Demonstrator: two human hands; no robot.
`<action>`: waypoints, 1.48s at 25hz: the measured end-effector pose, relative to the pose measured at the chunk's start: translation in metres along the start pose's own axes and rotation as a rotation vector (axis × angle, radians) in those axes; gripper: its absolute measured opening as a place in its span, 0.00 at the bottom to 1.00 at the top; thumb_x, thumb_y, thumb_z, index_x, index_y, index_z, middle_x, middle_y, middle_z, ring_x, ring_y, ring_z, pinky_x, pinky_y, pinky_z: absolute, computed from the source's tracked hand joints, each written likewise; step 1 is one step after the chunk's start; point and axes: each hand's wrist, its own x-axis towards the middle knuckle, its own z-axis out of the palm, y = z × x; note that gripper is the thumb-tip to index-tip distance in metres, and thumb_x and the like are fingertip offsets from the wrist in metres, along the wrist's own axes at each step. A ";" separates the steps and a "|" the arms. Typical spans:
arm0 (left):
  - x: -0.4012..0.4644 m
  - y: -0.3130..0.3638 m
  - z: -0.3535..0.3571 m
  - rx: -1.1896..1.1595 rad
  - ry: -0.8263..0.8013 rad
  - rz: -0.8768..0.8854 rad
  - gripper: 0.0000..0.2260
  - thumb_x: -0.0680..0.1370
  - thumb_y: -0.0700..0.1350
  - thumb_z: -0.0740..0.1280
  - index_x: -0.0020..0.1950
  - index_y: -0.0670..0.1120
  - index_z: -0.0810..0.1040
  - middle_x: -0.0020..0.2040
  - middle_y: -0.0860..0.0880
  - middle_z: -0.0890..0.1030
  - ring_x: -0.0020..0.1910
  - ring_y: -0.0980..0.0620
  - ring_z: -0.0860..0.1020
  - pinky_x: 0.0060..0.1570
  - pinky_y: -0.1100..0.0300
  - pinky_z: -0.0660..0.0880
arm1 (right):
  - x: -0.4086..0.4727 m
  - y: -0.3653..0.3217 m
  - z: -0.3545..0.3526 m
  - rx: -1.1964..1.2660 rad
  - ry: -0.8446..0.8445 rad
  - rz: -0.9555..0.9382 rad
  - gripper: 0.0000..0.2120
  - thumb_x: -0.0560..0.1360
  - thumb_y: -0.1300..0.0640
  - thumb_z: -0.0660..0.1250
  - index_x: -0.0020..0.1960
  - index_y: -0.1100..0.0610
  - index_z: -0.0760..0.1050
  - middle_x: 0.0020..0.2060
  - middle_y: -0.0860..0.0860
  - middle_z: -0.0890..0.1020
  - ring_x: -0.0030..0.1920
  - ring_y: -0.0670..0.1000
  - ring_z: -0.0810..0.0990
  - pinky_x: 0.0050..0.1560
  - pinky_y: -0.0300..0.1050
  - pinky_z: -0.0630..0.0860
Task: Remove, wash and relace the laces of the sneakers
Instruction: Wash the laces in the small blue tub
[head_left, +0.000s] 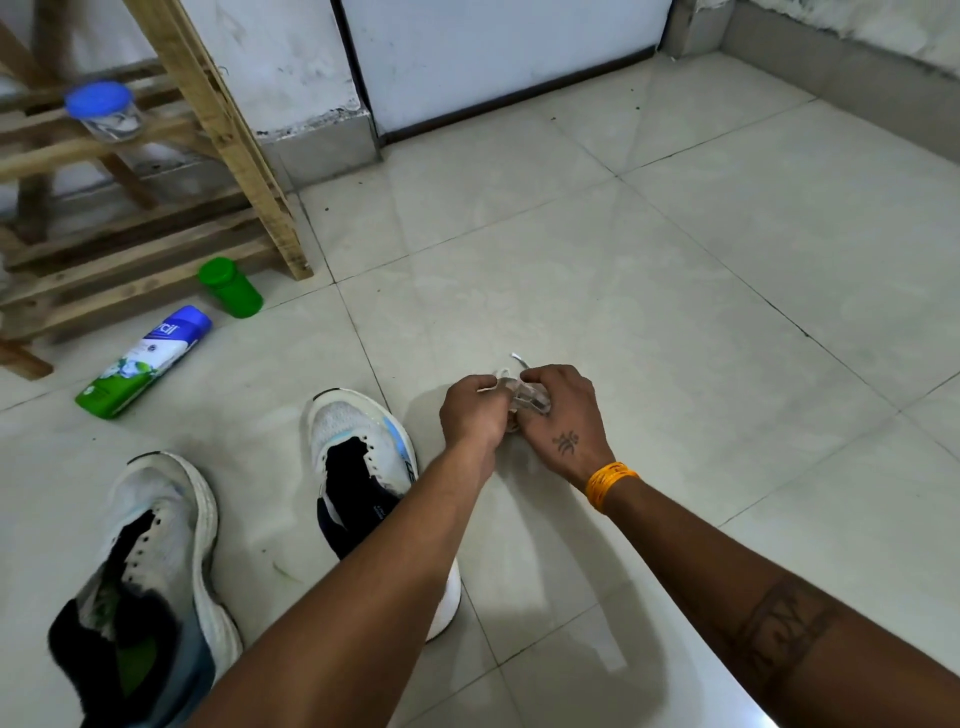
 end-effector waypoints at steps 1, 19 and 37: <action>-0.004 0.004 -0.008 0.017 0.031 0.029 0.09 0.76 0.44 0.72 0.56 0.49 0.83 0.49 0.54 0.83 0.48 0.53 0.81 0.43 0.64 0.75 | -0.002 -0.005 0.001 0.003 0.027 -0.019 0.24 0.68 0.43 0.62 0.60 0.51 0.80 0.58 0.49 0.80 0.63 0.53 0.74 0.62 0.43 0.69; 0.013 0.139 -0.268 -0.280 0.480 0.455 0.09 0.76 0.37 0.67 0.44 0.51 0.82 0.42 0.50 0.85 0.45 0.49 0.84 0.54 0.49 0.82 | 0.043 -0.294 0.074 0.449 -0.125 -0.444 0.11 0.74 0.64 0.68 0.54 0.54 0.83 0.45 0.41 0.85 0.47 0.37 0.81 0.48 0.28 0.75; 0.215 0.235 -0.368 -0.160 0.281 0.318 0.22 0.75 0.41 0.59 0.66 0.56 0.79 0.53 0.46 0.86 0.47 0.43 0.85 0.47 0.47 0.84 | 0.256 -0.433 0.171 -0.133 -0.273 -0.604 0.32 0.73 0.60 0.70 0.76 0.54 0.68 0.68 0.59 0.77 0.67 0.62 0.75 0.64 0.46 0.72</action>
